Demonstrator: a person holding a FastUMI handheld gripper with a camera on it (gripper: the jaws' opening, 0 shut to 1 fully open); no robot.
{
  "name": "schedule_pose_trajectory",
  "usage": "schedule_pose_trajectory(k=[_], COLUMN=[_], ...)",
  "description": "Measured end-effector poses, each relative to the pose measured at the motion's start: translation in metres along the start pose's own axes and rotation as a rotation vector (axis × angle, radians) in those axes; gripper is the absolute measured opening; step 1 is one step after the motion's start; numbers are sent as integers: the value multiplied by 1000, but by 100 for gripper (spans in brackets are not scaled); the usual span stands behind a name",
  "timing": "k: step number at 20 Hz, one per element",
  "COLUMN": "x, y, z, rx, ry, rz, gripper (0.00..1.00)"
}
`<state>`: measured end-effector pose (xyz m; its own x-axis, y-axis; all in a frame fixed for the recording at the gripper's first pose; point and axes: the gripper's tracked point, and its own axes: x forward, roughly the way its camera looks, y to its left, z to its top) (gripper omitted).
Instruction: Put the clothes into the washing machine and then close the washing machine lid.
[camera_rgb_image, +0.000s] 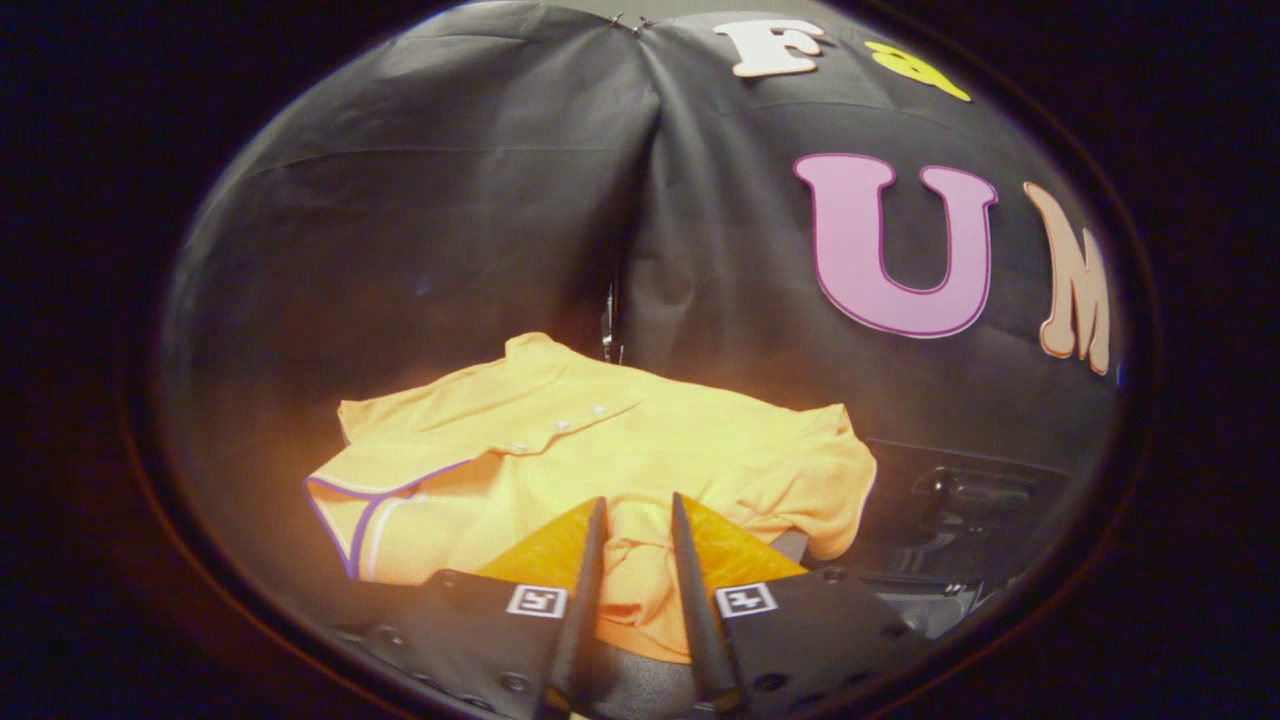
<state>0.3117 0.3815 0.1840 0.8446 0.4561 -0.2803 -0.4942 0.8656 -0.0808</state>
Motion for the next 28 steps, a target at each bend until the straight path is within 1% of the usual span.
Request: schedule_pose_trajectory(k=[2, 4, 6, 7, 8, 10, 14, 21, 25, 28], x=[-2, -4, 3, -6, -7, -11, -26, -62, -82, -94], y=[-2, -3, -11, -10, -13, -31, -91, -198, -245, -272], z=[8, 8, 7, 7, 8, 8, 6, -22, -34, -44], rx=[-2, -15, -18, -3, 14, 44, 73, 74, 77, 91], ry=[3, 15, 11, 10, 9, -5, -18, 27, 42, 48], rz=[-28, -50, -60, -54, -49, -81, -196, -422, -527, -587], gripper=[16, 16, 7, 2, 2, 2, 2, 2, 3, 2])
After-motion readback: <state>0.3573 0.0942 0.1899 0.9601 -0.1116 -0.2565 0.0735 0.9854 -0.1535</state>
